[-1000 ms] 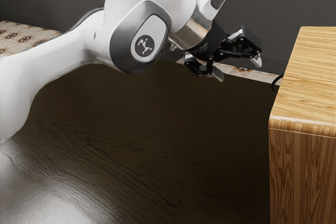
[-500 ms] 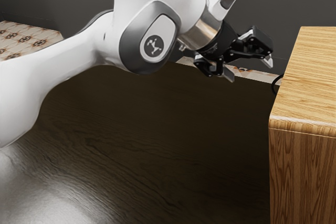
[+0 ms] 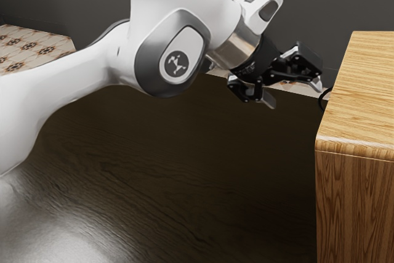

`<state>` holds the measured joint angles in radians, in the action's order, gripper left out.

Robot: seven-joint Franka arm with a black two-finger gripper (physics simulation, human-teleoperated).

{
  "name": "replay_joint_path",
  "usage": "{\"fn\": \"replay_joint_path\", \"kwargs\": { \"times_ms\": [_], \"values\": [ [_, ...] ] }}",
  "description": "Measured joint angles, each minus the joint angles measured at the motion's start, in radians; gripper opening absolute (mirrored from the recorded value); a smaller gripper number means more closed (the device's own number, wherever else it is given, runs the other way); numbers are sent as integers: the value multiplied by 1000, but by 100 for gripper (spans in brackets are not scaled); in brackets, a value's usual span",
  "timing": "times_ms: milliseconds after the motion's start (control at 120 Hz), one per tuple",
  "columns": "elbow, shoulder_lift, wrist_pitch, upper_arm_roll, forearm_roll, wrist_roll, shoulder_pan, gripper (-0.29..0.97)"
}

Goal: Pull the drawer handle with one arm to open the drawer

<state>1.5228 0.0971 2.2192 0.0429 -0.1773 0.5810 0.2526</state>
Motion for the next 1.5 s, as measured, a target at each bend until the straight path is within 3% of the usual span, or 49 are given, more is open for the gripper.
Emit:
{"fn": "replay_joint_path", "kwargs": {
  "times_ms": [700, 1117, 1500],
  "values": [
    [32, -14, 19, -1, -4, 37, 11, 67],
    [30, -11, 21, -2, -2, 44, 3, 41],
    [13, 12, 32, 6, 1, 54, 4, 35]
  ]
}}
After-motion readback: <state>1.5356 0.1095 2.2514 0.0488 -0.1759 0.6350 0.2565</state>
